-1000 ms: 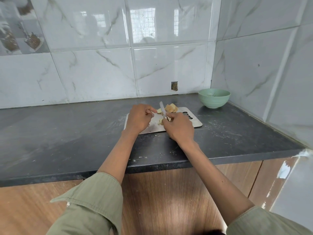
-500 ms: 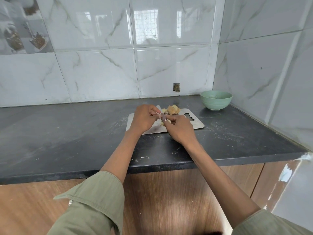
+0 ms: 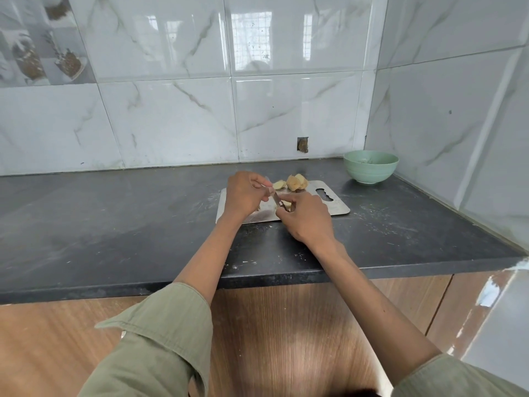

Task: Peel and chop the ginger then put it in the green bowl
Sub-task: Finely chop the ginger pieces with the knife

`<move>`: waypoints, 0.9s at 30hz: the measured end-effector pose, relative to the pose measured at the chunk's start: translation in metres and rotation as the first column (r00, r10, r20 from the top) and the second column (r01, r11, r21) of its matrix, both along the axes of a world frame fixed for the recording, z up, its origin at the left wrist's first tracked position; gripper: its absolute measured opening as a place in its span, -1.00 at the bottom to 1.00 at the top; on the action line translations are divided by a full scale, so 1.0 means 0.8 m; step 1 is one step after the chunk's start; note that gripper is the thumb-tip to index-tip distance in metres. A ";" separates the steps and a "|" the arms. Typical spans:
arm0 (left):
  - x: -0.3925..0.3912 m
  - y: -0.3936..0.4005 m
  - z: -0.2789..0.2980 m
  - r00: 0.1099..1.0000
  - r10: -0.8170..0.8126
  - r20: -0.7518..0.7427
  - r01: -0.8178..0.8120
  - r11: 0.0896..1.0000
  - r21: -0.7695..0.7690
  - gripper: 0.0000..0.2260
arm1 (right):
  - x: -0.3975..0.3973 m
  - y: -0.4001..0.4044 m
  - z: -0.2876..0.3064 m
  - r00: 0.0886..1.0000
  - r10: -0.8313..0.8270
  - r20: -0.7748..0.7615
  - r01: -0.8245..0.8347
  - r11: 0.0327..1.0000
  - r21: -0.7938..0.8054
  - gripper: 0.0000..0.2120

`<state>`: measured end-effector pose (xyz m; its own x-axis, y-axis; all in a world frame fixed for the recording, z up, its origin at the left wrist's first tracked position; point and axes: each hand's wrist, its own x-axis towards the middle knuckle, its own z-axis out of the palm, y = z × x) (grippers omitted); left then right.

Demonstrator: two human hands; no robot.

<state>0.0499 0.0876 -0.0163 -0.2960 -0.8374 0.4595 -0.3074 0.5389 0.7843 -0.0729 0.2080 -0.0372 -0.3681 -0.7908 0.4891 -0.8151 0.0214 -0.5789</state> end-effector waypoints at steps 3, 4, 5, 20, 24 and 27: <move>0.000 -0.002 -0.003 0.992 0.050 0.119 -0.037 0.993 -0.110 -0.91 | -0.010 -0.002 0.001 0.995 -0.077 0.056 0.078 0.997 -0.019 -0.61; 0.000 -0.003 -0.004 0.986 0.053 0.157 -0.033 0.991 -0.127 -0.91 | -0.015 -0.001 0.002 0.992 -0.098 0.077 0.101 0.995 -0.024 -0.59; 0.000 -0.003 -0.004 0.982 0.043 0.183 -0.018 0.991 -0.134 -0.90 | -0.019 0.000 0.002 0.989 -0.109 0.097 0.112 0.993 -0.027 -0.58; -0.016 -0.007 -0.016 0.871 -0.089 0.483 0.180 0.973 -0.144 -0.67 | -0.033 0.035 0.001 0.965 -0.195 0.174 0.196 0.980 0.014 -0.70; -0.019 -0.007 -0.016 0.871 -0.063 0.487 0.184 0.962 -0.204 -0.90 | -0.032 0.039 0.000 0.967 -0.167 0.191 0.168 0.986 0.010 -0.73; -0.017 -0.010 -0.018 0.875 -0.043 0.482 0.167 0.961 -0.218 -0.77 | -0.032 0.039 0.000 0.964 -0.173 0.202 0.173 0.985 0.021 -0.71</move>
